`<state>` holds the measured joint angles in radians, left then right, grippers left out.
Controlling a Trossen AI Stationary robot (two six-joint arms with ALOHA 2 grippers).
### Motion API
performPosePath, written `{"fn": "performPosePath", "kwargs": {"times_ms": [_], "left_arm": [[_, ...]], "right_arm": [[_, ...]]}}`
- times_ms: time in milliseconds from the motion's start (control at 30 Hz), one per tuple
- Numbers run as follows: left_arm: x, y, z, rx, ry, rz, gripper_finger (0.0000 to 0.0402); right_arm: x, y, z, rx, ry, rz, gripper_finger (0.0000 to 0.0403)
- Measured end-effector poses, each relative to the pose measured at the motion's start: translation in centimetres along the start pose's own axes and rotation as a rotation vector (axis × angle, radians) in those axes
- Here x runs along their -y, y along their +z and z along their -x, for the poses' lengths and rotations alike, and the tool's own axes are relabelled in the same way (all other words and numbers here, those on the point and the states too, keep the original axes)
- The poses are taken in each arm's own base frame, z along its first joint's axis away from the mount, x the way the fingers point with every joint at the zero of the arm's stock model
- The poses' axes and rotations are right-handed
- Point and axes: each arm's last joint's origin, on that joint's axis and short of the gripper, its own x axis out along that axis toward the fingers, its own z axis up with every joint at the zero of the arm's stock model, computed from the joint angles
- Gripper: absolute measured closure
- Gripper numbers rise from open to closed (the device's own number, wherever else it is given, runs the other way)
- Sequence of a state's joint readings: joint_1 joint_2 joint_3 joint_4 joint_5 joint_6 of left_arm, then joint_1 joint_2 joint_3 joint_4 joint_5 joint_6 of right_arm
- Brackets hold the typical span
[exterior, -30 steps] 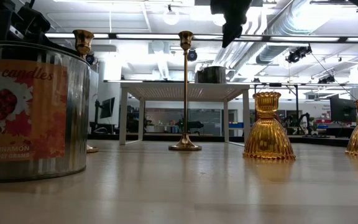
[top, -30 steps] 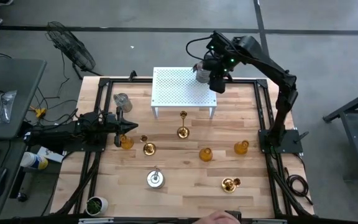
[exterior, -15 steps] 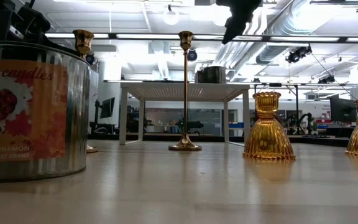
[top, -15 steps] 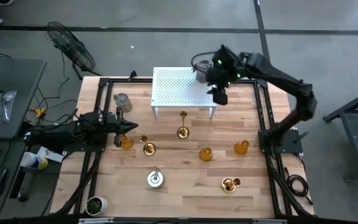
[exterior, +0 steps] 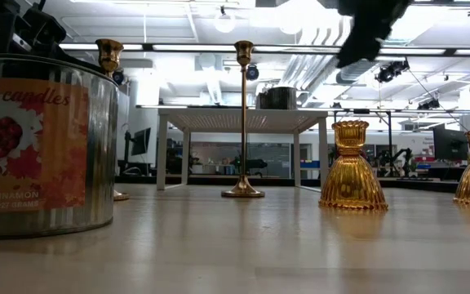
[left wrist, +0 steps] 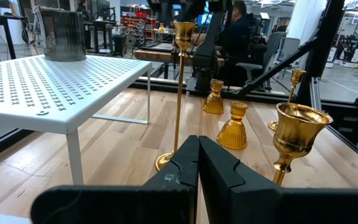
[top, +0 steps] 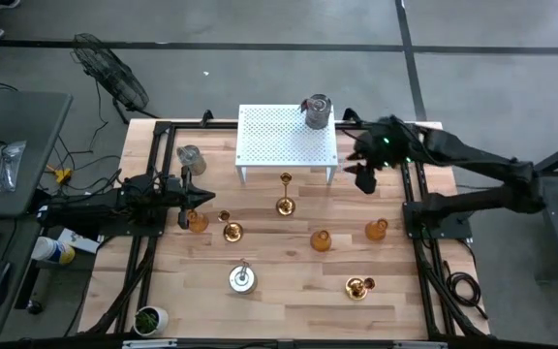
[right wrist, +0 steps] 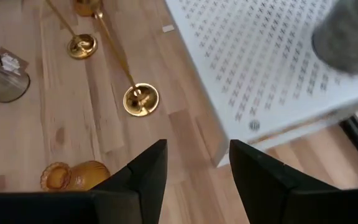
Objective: Pick & Place candle stick holders
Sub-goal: Put the bottom silver scented candle aligned with the other silver scented candle on the shelf
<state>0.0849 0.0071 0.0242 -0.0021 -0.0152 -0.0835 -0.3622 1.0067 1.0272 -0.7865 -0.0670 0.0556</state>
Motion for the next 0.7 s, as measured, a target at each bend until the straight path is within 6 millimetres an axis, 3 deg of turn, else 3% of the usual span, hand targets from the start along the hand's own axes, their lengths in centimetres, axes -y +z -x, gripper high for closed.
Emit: {"fn": "performPosePath", "kwargs": {"times_ms": [300,700], "left_arm": [[0.0,0.0,0.0,0.0,0.0,0.0,0.0398],[0.0,0.0,0.0,0.0,0.0,0.0,0.0398]], "right_arm": [[-1.4,-5.5,1.2,0.102,0.012,0.029,0.0238],[-2.4,-10.2,0.6,0.207,0.157,-0.04,0.0238]]}}
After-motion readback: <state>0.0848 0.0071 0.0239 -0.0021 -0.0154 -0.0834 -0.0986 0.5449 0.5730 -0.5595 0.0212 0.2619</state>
